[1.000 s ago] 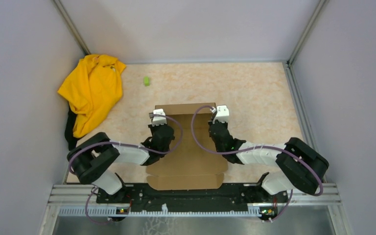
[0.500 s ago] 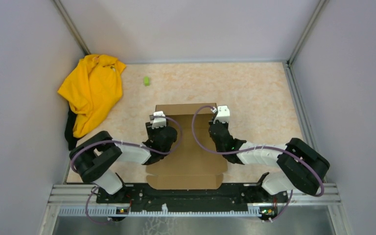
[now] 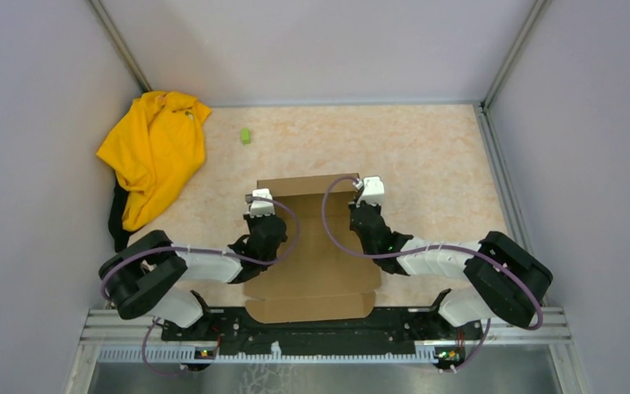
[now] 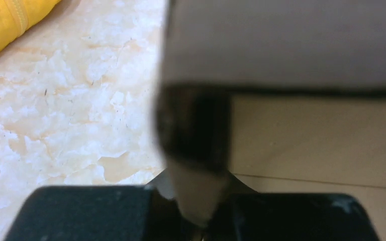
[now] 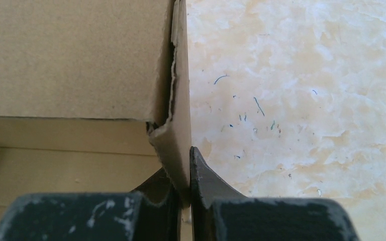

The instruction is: Fold the paper box

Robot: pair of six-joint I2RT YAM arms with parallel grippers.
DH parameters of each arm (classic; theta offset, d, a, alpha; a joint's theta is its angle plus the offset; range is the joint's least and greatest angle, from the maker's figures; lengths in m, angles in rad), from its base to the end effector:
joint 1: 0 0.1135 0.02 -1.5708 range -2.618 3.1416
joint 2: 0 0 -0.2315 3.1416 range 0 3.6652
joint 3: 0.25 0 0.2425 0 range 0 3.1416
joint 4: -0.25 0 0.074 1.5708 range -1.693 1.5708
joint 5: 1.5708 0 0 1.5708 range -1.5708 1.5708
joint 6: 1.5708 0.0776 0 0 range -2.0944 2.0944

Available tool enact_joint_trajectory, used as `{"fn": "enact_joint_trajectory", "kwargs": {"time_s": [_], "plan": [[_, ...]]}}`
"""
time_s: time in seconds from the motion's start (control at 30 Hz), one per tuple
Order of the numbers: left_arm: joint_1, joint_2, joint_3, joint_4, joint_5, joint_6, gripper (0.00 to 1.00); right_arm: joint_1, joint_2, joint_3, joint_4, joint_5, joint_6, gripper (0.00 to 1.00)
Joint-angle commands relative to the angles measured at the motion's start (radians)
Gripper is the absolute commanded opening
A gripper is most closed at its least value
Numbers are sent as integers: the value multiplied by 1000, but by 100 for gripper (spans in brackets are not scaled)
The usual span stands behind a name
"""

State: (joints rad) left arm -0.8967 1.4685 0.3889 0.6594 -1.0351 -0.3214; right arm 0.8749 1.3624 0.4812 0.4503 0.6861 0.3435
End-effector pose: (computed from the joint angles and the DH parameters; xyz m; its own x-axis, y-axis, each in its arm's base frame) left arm 0.2168 -0.1645 0.1186 -0.2128 0.0080 -0.9771 -0.1670 0.9850 0.0444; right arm 0.2234 0.1908 0.1409 -0.3278 0.0140 -0.9446 -0.1215 0.9910 0.0568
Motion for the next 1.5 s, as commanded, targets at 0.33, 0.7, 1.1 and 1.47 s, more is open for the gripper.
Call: {"fn": "enact_joint_trajectory", "kwargs": {"time_s": [0.33,0.7,1.1,1.47], "plan": [[5,-64,137,-258,48,-32,56,-46,-17,88,-211,-162,15,0],[17,-274,341,-571,280,3,75,-228,48,358,-534,-435,-103,0],[212,-470,562,-891,524,-28,80,-331,387,1026,-1151,-772,-468,0],[382,-313,503,-842,817,-33,77,-310,574,1219,-1335,-765,-648,0]]}}
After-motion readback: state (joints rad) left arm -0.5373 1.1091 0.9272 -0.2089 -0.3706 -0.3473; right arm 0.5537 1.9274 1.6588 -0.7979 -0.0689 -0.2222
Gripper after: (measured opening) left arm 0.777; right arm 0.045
